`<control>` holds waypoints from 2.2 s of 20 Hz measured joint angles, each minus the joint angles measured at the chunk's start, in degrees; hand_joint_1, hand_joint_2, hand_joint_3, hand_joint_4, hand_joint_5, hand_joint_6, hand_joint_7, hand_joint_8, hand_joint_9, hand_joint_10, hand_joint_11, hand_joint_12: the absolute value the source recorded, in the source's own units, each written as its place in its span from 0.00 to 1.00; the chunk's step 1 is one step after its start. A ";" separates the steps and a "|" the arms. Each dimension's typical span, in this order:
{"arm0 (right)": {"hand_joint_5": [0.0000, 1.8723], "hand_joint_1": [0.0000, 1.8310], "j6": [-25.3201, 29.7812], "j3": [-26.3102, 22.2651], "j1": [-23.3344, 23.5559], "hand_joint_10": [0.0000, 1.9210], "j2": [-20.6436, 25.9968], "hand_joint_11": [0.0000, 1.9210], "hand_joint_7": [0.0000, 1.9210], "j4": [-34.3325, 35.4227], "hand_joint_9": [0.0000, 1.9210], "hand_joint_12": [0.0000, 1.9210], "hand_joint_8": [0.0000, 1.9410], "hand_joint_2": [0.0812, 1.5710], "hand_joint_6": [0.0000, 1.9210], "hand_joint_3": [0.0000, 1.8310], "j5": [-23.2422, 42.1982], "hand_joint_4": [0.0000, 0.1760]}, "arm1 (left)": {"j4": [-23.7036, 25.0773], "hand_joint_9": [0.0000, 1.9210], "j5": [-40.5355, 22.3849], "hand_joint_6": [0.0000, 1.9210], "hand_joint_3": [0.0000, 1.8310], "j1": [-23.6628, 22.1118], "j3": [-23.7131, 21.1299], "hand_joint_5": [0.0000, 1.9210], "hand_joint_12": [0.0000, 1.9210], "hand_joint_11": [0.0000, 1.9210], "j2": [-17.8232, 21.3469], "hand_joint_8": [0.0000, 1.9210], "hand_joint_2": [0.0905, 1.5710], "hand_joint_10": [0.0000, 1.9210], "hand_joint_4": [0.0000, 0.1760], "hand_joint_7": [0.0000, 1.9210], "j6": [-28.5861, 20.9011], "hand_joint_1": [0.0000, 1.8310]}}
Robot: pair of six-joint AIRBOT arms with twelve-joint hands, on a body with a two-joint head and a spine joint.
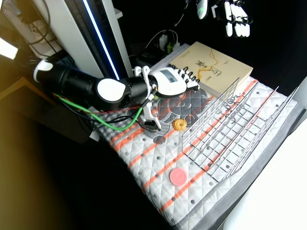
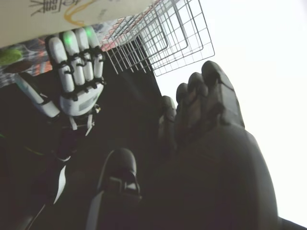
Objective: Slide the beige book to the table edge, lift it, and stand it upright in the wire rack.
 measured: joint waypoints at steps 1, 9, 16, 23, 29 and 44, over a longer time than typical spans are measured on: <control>0.07 0.00 -0.04 0.15 0.00 0.00 -0.33 0.00 0.08 0.59 0.10 0.33 0.00 0.87 0.00 0.00 -0.04 0.14 | 0.02 0.08 -0.04 0.00 0.00 0.00 0.00 0.17 0.14 0.00 0.00 0.00 0.81 0.00 0.35 0.12 -0.02 0.00; 0.07 0.00 -1.07 1.36 0.00 0.01 -2.14 0.03 0.09 2.56 0.11 0.28 0.00 0.86 0.00 0.00 -0.35 0.16 | 0.00 0.08 -0.44 0.00 0.00 0.00 0.00 0.17 0.14 0.00 0.00 0.00 0.82 0.00 0.31 0.12 0.00 0.00; 0.07 0.00 -2.21 2.32 0.00 0.00 -3.98 0.05 0.09 4.68 0.11 0.22 0.00 0.86 0.00 0.00 -0.79 0.16 | -0.24 0.08 -0.70 0.00 0.00 0.00 0.00 0.17 0.14 0.00 -0.28 0.00 0.83 0.00 0.32 0.12 0.00 0.00; 0.08 0.00 -2.97 2.91 0.00 0.00 -5.46 0.04 0.10 5.68 0.13 0.31 0.00 0.85 0.00 0.00 -1.01 0.33 | -0.24 0.07 -0.72 0.00 0.00 0.00 0.00 0.17 0.11 0.00 -0.28 0.00 0.82 0.00 0.34 0.12 -0.02 0.00; 0.08 0.00 -3.23 3.28 0.00 0.00 -6.12 0.01 0.12 5.97 0.14 0.39 0.00 0.86 0.00 0.00 -0.98 0.18 | -0.24 0.08 -0.74 0.00 0.00 0.00 0.02 0.17 0.12 0.00 -0.48 0.00 0.82 0.00 0.37 0.11 -0.02 0.00; 0.08 0.01 -3.23 4.28 0.00 0.00 -7.37 0.01 0.11 6.01 0.15 0.46 0.00 0.88 0.00 0.00 -1.01 0.13 | -0.31 0.08 -0.79 0.00 0.00 -0.02 0.13 0.18 0.14 0.00 -0.66 0.00 0.83 0.00 0.30 0.12 -0.02 0.00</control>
